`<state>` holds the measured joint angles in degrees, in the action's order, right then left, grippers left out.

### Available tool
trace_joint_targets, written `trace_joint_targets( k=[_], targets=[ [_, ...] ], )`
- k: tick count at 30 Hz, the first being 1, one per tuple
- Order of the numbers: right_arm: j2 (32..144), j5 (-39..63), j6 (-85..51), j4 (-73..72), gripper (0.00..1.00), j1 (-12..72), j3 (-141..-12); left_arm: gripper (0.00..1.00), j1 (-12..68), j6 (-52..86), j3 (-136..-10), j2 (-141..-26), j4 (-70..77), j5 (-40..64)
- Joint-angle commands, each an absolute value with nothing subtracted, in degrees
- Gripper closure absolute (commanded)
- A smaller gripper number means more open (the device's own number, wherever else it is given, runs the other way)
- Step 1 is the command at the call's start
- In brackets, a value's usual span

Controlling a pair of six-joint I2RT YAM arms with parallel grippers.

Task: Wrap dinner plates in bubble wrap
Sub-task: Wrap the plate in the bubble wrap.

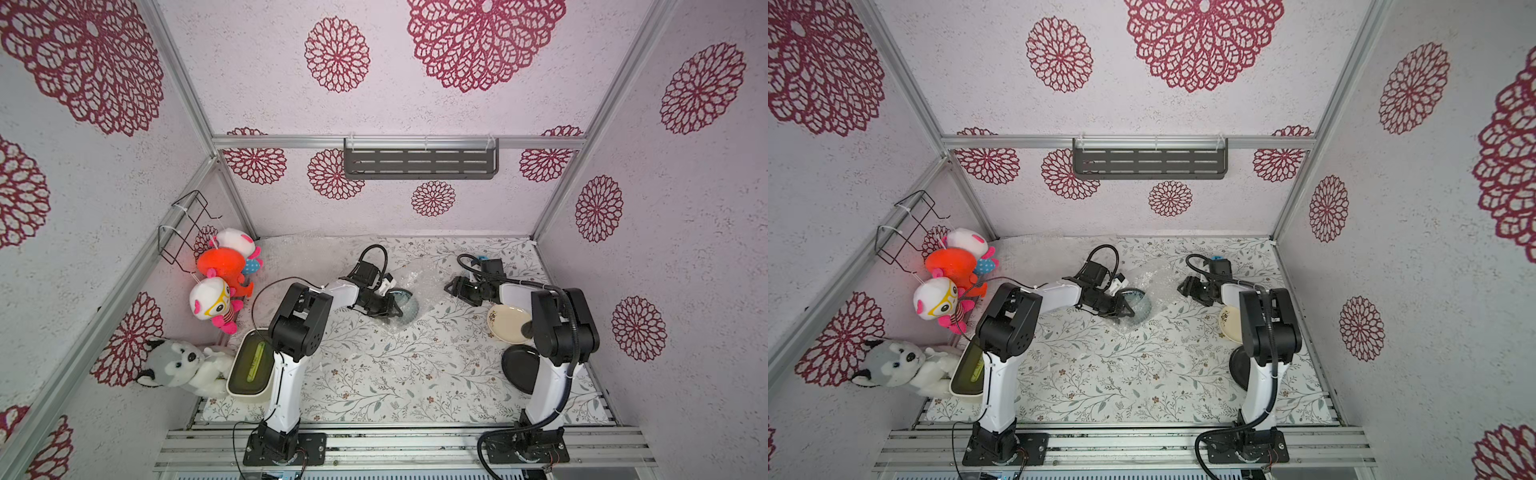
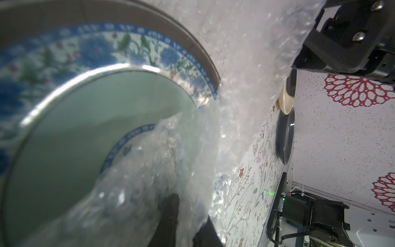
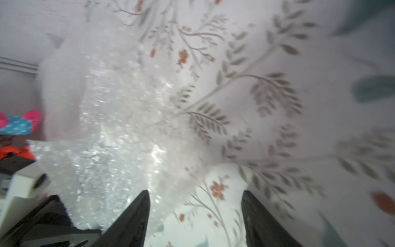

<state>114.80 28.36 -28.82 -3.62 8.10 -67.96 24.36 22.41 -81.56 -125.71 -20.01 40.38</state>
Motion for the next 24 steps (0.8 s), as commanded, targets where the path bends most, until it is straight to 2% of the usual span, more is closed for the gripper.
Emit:
trace_joint_targets(
  k=[1, 2, 3, 5, 7, 10, 18, 24],
  targets=[
    [118.8, 35.8, -32.9, -10.7, 0.33, 8.6, -70.1, 0.85, 23.7, 23.4, -80.5, -126.9, -21.9, 35.5],
    [119.3, 36.4, -32.9, -11.3, 0.35, 8.7, -70.4, 0.86, 23.6, 24.0, -80.5, -126.9, -22.0, 35.0],
    [119.5, 36.7, -32.6, -12.3, 0.42, 8.9, -70.3, 0.86, 23.6, 24.7, -80.5, -126.9, -22.1, 34.6],
    [118.8, 37.3, -32.5, -14.5, 0.68, 8.9, -69.7, 0.89, 23.5, 26.6, -80.8, -127.0, -22.9, 32.6],
    [116.6, 38.2, -31.8, -16.5, 0.84, 8.9, -68.9, 0.91, 23.4, 28.7, -80.7, -127.1, -23.1, 31.1],
    [112.4, 40.8, -30.7, -17.4, 1.00, 9.8, -68.9, 0.95, 23.3, 31.7, -80.4, -127.3, -23.1, 30.4],
    [106.4, 46.1, -22.9, -14.6, 1.00, 20.3, -67.4, 0.98, 23.2, 34.9, -80.6, -128.1, -22.8, 30.5],
    [107.9, 45.7, -19.4, -11.5, 1.00, 30.9, -67.1, 0.97, 22.9, 35.9, -81.0, -129.5, -22.3, 30.7]
  ],
)
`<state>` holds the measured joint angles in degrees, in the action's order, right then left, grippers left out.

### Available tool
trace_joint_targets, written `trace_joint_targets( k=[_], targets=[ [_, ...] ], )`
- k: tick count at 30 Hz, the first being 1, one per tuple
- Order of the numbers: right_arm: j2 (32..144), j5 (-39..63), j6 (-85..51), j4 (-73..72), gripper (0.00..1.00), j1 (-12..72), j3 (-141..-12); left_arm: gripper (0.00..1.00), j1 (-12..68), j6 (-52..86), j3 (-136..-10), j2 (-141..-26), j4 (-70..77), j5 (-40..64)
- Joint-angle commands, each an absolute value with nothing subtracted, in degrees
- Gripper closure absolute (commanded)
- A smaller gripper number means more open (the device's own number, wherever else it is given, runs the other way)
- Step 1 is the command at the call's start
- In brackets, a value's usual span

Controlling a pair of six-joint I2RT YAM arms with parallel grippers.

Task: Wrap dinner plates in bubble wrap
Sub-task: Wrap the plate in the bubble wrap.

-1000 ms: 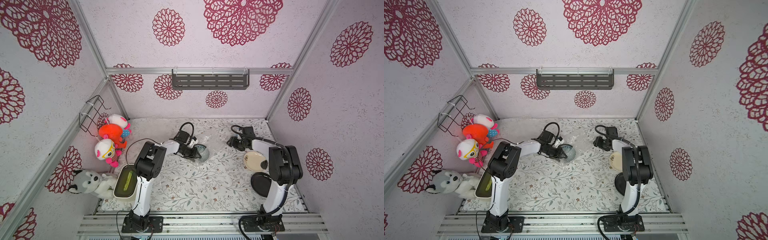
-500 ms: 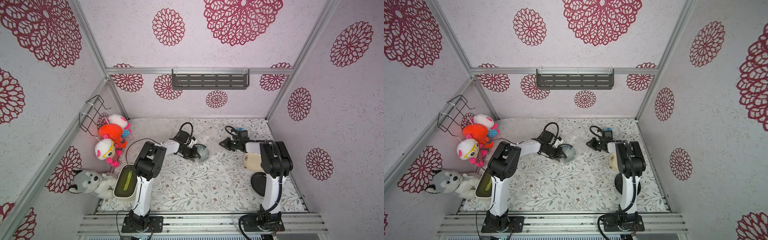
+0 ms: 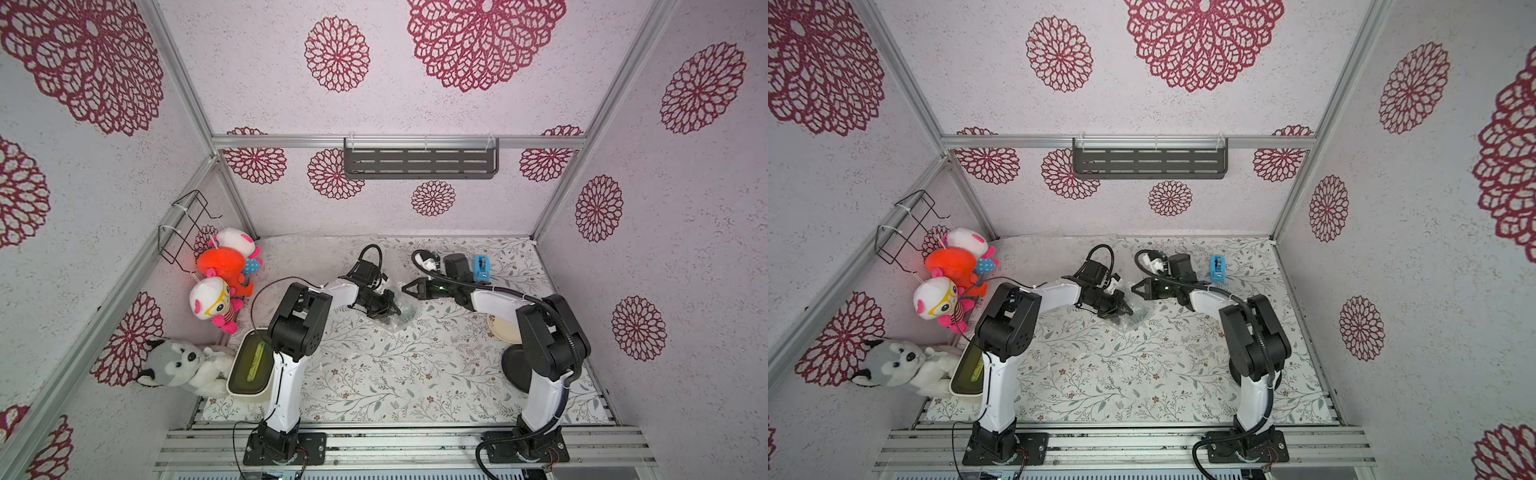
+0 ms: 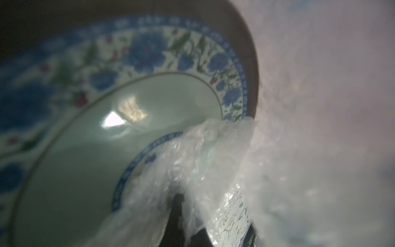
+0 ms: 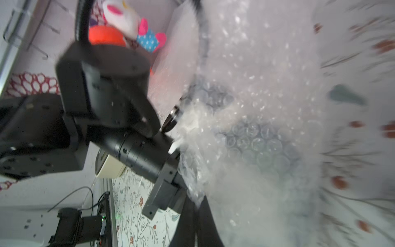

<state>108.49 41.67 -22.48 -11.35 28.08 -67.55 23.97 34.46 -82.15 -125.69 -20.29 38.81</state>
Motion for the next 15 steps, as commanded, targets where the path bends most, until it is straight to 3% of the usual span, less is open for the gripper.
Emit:
trace_joint_targets(
  k=[1, 7, 12, 15],
  targets=[
    [108.5, 42.8, -20.5, -12.8, 1.00, 31.9, -65.7, 0.96, 22.8, 36.2, -81.0, -129.6, -22.0, 30.9],
    [111.6, 23.2, -32.1, -16.3, 1.00, 32.2, -55.5, 0.86, 21.8, 38.4, -79.3, -127.5, -19.6, 32.3],
    [115.8, 20.2, -33.6, -7.4, 1.00, 32.3, -57.2, 0.73, 21.4, 39.5, -79.9, -126.0, -20.1, 33.6],
    [114.0, 18.6, -34.2, -7.0, 1.00, 32.1, -56.8, 0.74, 21.1, 39.2, -79.1, -123.8, -21.3, 31.5]
  ],
)
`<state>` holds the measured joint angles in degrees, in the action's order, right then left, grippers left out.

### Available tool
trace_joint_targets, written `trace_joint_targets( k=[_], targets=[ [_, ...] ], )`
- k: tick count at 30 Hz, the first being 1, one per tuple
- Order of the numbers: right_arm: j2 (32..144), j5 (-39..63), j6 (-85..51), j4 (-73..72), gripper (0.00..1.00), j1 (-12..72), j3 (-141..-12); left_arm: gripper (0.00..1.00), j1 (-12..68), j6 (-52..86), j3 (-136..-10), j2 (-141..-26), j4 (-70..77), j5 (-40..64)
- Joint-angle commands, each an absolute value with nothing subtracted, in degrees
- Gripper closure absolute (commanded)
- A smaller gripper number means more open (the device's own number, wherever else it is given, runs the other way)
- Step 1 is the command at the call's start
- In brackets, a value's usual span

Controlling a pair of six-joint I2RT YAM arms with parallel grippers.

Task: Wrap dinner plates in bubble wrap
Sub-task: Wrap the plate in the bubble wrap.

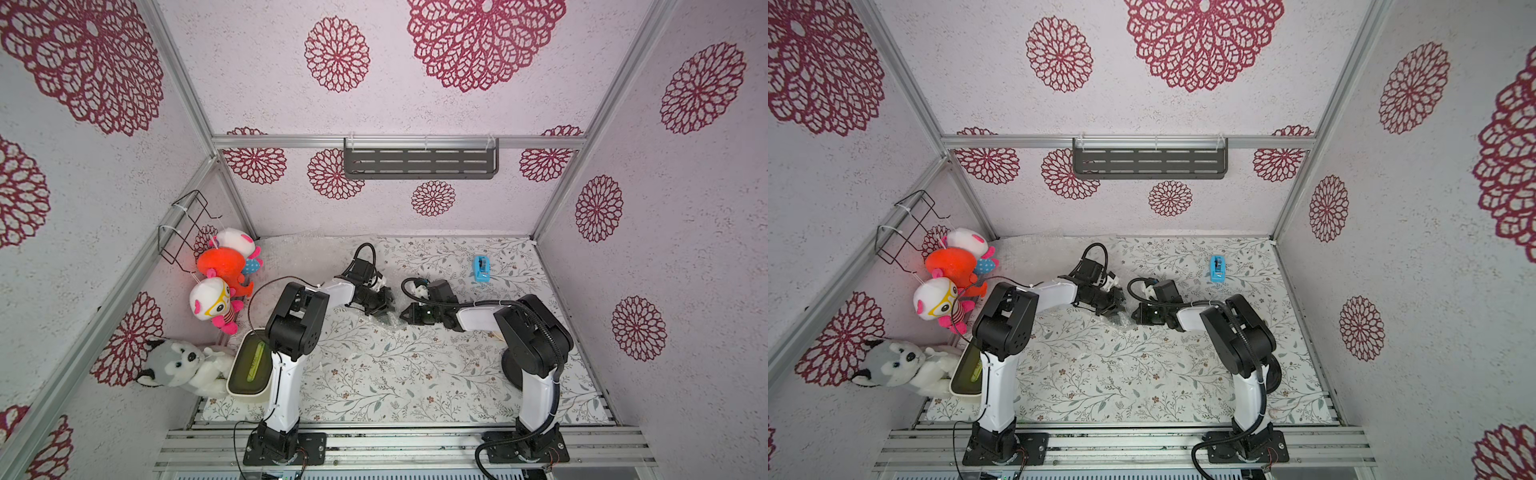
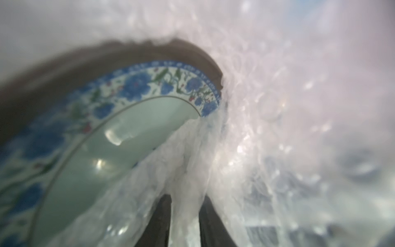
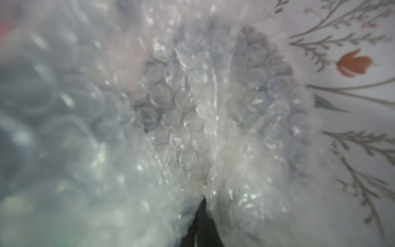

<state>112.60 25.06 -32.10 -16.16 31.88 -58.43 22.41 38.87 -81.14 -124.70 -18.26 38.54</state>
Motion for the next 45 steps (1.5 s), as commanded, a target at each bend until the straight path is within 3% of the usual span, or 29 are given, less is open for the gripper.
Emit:
trace_joint_targets(
  k=[1, 4, 7, 12, 15, 20, 27, 30, 33, 38, 39, 43, 45],
  targets=[
    [113.0, 18.8, -34.2, -7.2, 1.00, 32.1, -56.9, 0.78, 20.9, 39.4, -78.8, -123.4, -21.6, 30.1],
    [109.3, 22.8, -34.4, -9.9, 1.00, 32.2, -57.6, 0.91, 20.9, 38.5, -79.3, -126.1, -23.9, 27.7],
    [107.8, 29.7, -34.4, -12.7, 1.00, 32.7, -60.3, 0.96, 20.8, 39.2, -79.2, -128.8, -22.9, 28.1],
    [112.5, 38.8, -34.3, -15.2, 1.00, 35.5, -63.3, 0.98, 20.9, 39.9, -80.0, -128.8, -21.9, 28.5],
    [116.4, 38.2, -33.8, -13.3, 1.00, 36.4, -63.2, 0.96, 21.0, 39.9, -80.9, -129.1, -21.9, 29.7],
    [120.2, 28.7, -28.7, 0.5, 1.00, 35.7, -62.6, 0.76, 19.3, 39.0, -80.3, -124.1, -24.2, 31.2],
    [118.2, 27.2, -32.1, -2.8, 1.00, 34.0, -59.2, 0.56, 15.0, 41.8, -70.3, -107.0, -17.5, 38.4],
    [117.8, 28.9, -32.9, -5.6, 1.00, 34.1, -58.8, 0.48, 16.4, 44.5, -68.0, -105.1, -14.0, 41.5],
    [117.7, 29.9, -33.9, -7.6, 1.00, 34.2, -58.7, 0.32, 20.0, 43.6, -69.5, -105.7, -17.5, 32.0],
    [117.4, 30.1, -34.4, -8.9, 1.00, 34.3, -58.3, 0.12, 23.9, 42.5, -72.4, -108.4, -15.9, 25.2],
    [117.3, 30.2, -34.4, -9.1, 1.00, 34.4, -58.2, 0.04, 24.6, 41.5, -73.3, -108.9, -15.8, 23.8],
    [117.1, 30.5, -34.6, -9.9, 1.00, 34.4, -57.9, 0.00, 26.6, 39.2, -77.7, -113.0, -18.3, 19.4],
    [116.7, 30.6, -35.1, -10.9, 1.00, 34.4, -57.4, 0.04, 27.1, 39.7, -79.8, -116.6, -21.1, 14.4]
  ],
)
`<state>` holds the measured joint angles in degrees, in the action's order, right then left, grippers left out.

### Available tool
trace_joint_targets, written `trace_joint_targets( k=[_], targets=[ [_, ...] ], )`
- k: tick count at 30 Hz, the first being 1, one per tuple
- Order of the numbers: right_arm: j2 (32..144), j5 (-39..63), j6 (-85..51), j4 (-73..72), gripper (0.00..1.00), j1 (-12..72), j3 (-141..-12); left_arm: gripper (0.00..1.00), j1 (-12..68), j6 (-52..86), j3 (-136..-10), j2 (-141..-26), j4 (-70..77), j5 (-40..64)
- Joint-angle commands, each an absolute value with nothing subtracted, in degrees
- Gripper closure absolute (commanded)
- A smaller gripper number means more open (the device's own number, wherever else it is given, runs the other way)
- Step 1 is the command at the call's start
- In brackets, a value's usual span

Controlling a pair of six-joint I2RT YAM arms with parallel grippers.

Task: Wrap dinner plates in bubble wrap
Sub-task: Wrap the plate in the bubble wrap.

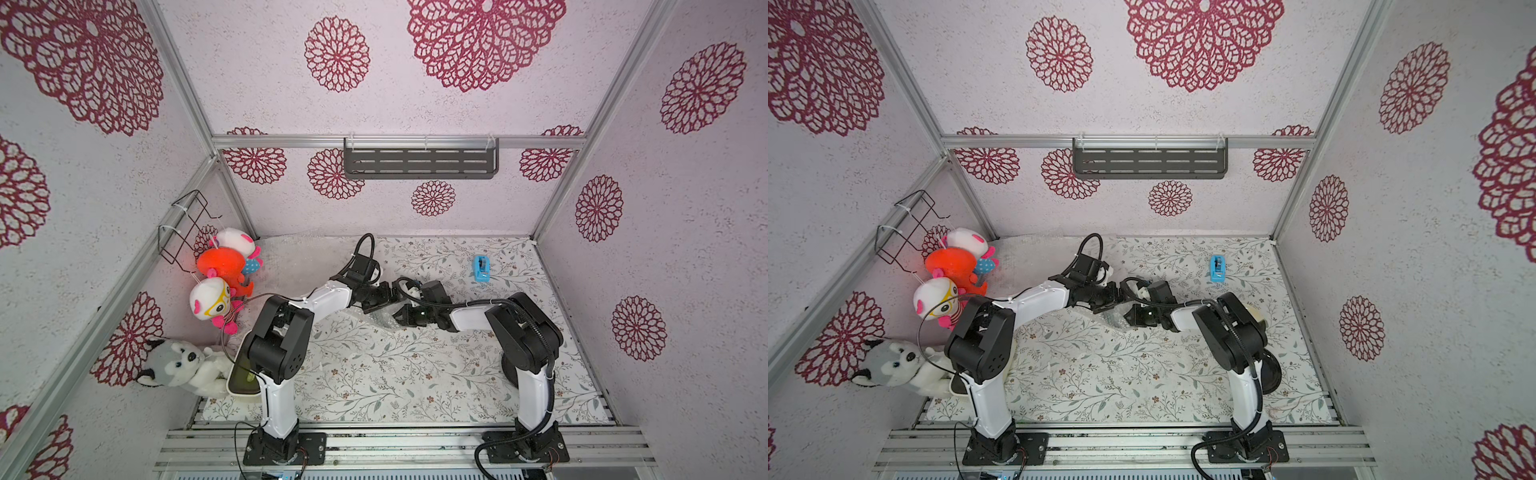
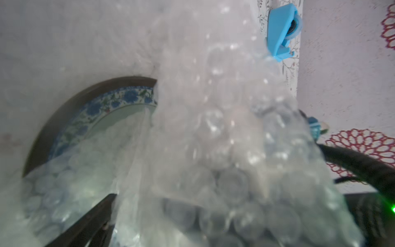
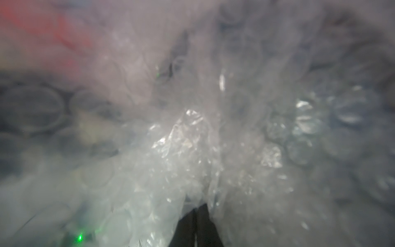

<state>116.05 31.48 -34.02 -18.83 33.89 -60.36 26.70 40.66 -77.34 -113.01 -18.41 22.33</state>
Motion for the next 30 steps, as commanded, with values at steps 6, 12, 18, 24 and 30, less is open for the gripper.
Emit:
trace_joint_targets(
  k=[6, 12, 18, 24, 30],
  targets=[
    [113.8, 32.2, -35.8, -16.5, 1.00, 34.5, -54.7, 0.57, 26.6, 45.0, -78.4, -119.0, -20.8, 10.9],
    [108.3, 33.6, -30.8, -15.5, 0.60, 33.7, -56.1, 1.00, 26.5, 45.2, -72.4, -118.2, -16.3, 15.4],
    [107.8, 30.8, -18.3, -3.0, 0.24, 26.7, -64.9, 1.00, 26.3, 43.1, -68.9, -118.6, -12.6, 18.9],
    [121.8, 36.8, -8.1, 6.9, 0.21, 23.0, -82.4, 1.00, 26.0, 42.2, -69.0, -119.5, -11.4, 21.2],
    [135.7, 49.3, -0.5, 17.4, 0.25, 23.0, -100.6, 1.00, 25.5, 40.5, -69.2, -119.5, -12.2, 22.5]
  ],
)
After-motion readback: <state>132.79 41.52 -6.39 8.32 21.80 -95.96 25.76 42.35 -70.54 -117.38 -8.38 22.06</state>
